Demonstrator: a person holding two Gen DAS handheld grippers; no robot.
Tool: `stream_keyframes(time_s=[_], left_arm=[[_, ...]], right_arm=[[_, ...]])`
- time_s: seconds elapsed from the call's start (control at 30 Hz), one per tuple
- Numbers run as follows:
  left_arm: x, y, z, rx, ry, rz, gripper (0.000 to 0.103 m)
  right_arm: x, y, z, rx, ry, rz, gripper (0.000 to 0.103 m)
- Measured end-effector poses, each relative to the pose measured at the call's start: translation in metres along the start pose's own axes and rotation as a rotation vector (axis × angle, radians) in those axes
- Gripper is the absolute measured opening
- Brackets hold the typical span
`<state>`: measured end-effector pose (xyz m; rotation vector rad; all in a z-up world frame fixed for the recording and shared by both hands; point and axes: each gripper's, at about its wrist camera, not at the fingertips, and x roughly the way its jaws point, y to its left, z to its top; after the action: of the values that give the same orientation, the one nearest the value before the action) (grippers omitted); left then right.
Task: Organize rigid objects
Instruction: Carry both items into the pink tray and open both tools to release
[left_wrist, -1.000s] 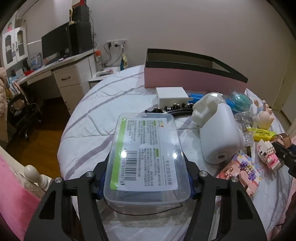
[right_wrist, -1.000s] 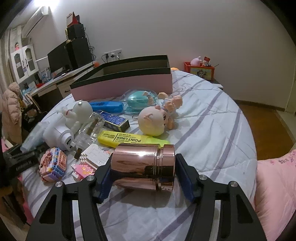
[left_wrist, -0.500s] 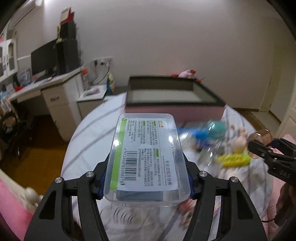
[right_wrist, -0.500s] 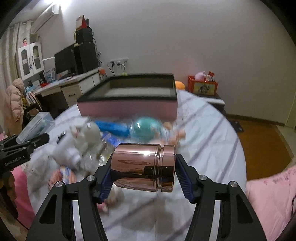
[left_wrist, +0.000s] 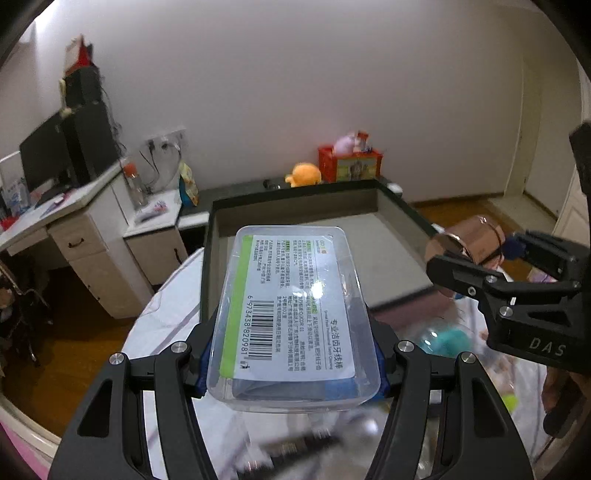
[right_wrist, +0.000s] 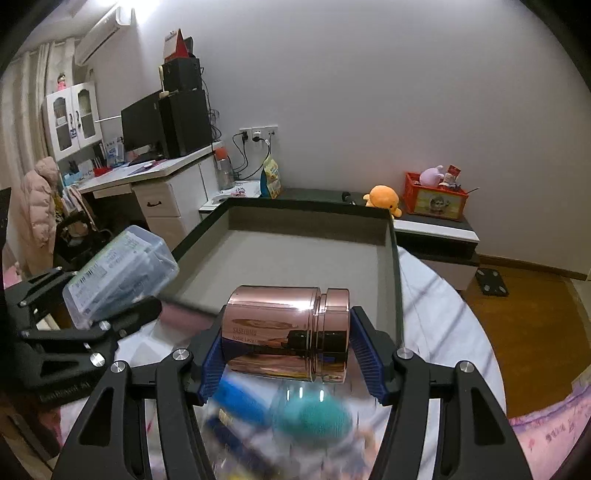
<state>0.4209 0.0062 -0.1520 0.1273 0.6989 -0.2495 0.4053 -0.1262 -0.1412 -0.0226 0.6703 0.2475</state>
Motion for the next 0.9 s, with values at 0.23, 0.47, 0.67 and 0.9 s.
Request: stream_keyframes(time_s=[0.23,0.47,0.67,0.9], left_arm=[[0.063,0.018,0.029,-0.016,0.114,-0.026,0.064],[0.098,0.018,0.02,0.009,0.194,-0.038,0.064],[0.11,0.024,0.021,0.003,0.216,-0.012,0.073],[0.081,0.034,0.019,-0.023,0.156,0.002,0.086]], right_arm=[[0.075,-0.008,0.032,-0.005,0.139,0.004,0.063],[0.119,-0.019,0.023,0.004,0.257,-0.002,0.063],[0.125,-0.029,0.026,0.038,0.292,0.008,0.063],[0.115,-0.029,0.028,0.059,0.271,0.015,0.074]])
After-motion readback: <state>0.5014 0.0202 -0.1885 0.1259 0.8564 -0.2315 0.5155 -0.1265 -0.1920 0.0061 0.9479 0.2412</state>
